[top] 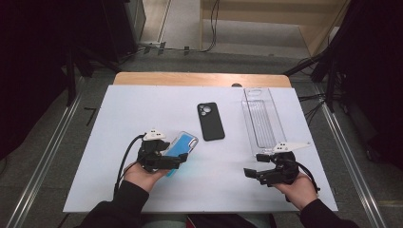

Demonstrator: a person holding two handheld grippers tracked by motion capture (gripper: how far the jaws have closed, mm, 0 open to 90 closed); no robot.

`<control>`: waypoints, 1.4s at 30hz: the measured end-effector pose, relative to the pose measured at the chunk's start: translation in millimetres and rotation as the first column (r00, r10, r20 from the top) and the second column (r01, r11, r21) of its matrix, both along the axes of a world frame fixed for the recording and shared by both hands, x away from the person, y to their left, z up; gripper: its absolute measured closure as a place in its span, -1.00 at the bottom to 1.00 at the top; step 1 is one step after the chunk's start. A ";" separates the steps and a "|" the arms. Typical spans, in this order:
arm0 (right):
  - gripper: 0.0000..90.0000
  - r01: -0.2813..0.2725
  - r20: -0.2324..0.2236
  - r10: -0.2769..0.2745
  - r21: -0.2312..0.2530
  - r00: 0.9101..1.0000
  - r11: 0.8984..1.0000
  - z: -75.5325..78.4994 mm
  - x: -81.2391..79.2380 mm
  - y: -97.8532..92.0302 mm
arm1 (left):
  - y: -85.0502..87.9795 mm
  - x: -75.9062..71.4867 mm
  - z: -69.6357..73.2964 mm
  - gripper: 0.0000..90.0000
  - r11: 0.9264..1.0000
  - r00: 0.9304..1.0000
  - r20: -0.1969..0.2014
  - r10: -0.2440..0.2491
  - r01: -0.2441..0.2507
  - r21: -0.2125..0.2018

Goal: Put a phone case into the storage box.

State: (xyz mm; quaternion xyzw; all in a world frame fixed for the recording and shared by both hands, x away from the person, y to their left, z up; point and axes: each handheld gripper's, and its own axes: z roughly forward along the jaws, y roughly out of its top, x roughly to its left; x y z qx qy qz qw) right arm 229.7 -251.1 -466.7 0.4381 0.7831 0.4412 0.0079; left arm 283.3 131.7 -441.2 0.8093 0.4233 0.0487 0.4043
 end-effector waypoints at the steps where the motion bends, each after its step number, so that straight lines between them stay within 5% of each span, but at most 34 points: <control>1: -0.73 0.010 0.021 -0.009 -0.014 1.000 1.000 5.5 -2.3 6.0 | -3.6 -1.1 -0.7 -0.63 1.000 1.000 0.010 0.003 -0.003 0.004; 18: -0.73 0.032 -0.003 -0.032 0.032 0.999 0.999 17.1 9.8 42.6 | -18.3 -5.6 -11.9 -0.63 0.998 0.993 0.106 0.057 -0.054 -0.032; 28: -0.73 0.051 0.001 -0.051 0.052 0.999 0.997 22.8 23.7 56.0 | -21.5 -11.5 -19.6 -0.63 0.994 0.976 0.192 0.107 -0.097 -0.058; 31: -0.73 0.052 0.014 -0.053 0.046 0.999 0.998 24.9 26.1 60.3 | -22.1 -14.4 -22.4 -0.63 0.990 0.964 0.233 0.131 -0.116 -0.076; 38: -0.73 0.072 0.034 -0.073 0.042 0.997 0.997 31.0 33.2 74.5 | -27.8 -21.0 -29.0 -0.63 0.992 0.955 0.278 0.108 -0.086 -0.092; 42: -0.73 0.082 0.021 -0.084 0.101 0.996 0.991 34.9 37.9 79.7 | -30.6 -24.6 -29.5 -0.63 0.992 0.946 0.307 0.109 -0.083 -0.097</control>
